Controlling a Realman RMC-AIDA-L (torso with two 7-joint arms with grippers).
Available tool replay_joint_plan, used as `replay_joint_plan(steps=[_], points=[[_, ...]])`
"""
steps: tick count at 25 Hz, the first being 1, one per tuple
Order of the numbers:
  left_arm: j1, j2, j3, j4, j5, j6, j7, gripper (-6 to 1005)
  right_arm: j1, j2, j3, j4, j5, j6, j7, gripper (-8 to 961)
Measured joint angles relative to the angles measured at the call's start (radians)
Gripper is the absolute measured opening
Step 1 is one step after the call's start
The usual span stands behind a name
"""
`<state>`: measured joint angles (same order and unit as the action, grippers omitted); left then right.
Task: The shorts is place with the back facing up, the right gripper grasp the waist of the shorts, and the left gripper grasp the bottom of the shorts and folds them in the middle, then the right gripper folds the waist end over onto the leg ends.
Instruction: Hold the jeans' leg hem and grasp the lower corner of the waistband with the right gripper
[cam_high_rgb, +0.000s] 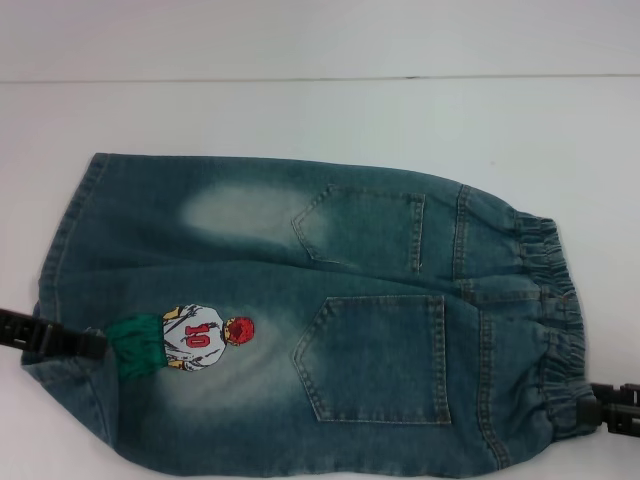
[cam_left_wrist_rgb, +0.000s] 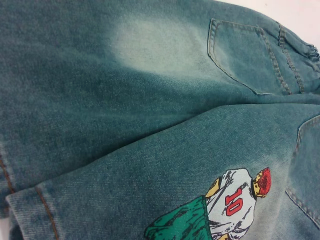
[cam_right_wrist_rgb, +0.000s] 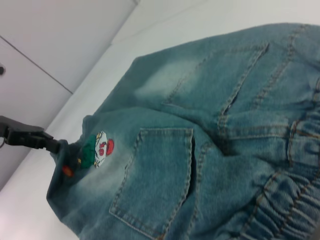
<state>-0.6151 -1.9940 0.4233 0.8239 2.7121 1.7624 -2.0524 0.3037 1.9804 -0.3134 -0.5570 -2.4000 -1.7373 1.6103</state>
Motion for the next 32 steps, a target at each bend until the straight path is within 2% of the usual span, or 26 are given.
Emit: replay_joint_plan(steps=[9, 15, 32], points=[[-0.001, 0.000, 0.000, -0.009, 0.000, -0.003, 0.000, 47, 0.005, 0.000, -0.003, -0.009, 0.026, -0.014, -0.013, 590], [-0.002, 0.000, 0.000, -0.009, 0.000, -0.003, 0.000, 47, 0.005, 0.010, -0.004, -0.022, 0.016, -0.014, -0.007, 589], [-0.010, 0.000, -0.002, -0.014, 0.000, -0.006, 0.000, 48, -0.041, 0.001, 0.014, -0.024, 0.012, -0.007, 0.011, 585]])
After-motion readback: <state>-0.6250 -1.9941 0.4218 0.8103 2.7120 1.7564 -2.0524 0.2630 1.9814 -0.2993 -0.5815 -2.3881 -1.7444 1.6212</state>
